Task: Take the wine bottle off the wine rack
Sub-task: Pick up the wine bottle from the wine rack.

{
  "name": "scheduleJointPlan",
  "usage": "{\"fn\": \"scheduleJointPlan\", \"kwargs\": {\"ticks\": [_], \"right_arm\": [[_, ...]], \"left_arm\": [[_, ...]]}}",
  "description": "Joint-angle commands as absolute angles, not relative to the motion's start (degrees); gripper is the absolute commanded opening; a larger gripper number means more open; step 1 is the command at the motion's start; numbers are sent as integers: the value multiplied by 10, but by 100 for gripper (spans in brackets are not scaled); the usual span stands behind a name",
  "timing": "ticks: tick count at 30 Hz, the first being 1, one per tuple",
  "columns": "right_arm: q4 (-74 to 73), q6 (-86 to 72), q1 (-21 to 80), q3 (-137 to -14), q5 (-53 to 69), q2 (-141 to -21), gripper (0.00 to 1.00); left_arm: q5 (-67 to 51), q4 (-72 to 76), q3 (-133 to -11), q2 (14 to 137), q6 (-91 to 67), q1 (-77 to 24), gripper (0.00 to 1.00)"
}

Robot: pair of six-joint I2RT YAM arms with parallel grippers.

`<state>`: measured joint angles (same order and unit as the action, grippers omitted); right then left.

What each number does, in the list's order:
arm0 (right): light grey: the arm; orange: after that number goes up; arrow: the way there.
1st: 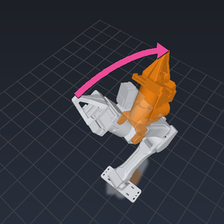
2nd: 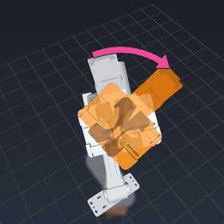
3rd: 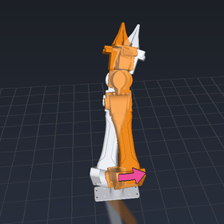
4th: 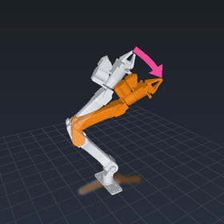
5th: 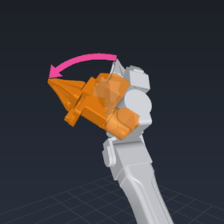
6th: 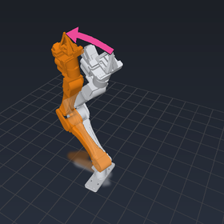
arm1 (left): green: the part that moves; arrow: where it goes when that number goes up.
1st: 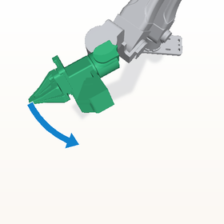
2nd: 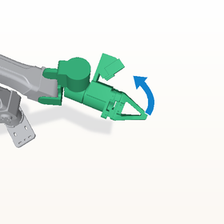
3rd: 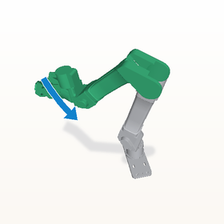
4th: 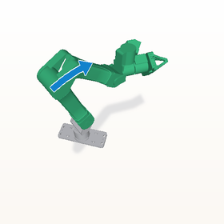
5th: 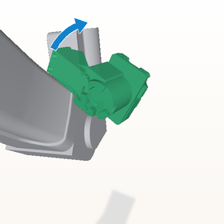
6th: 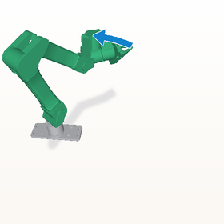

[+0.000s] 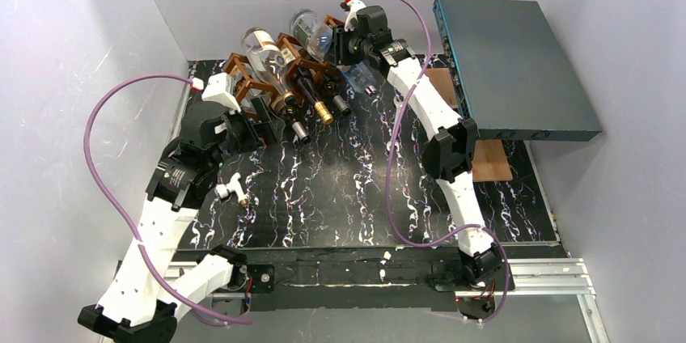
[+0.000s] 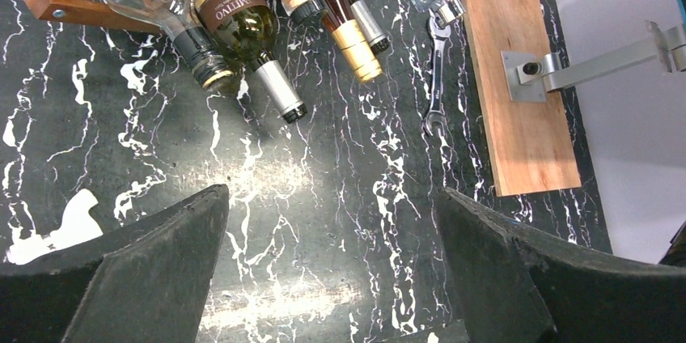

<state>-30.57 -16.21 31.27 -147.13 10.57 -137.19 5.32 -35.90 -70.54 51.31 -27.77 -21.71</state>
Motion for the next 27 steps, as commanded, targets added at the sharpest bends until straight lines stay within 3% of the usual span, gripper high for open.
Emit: {"fn": "scheduleJointPlan", "kwargs": {"ticks": [1,27], "right_arm": [[-237,-179,302,-1479,146,-1298,1],[-208,-86,312,-1519,119,-1289,1]], "left_arm": [[34,-342,-699,517,-292,-215,99],[0,-291,-683,542,-332,-215,99]]}}
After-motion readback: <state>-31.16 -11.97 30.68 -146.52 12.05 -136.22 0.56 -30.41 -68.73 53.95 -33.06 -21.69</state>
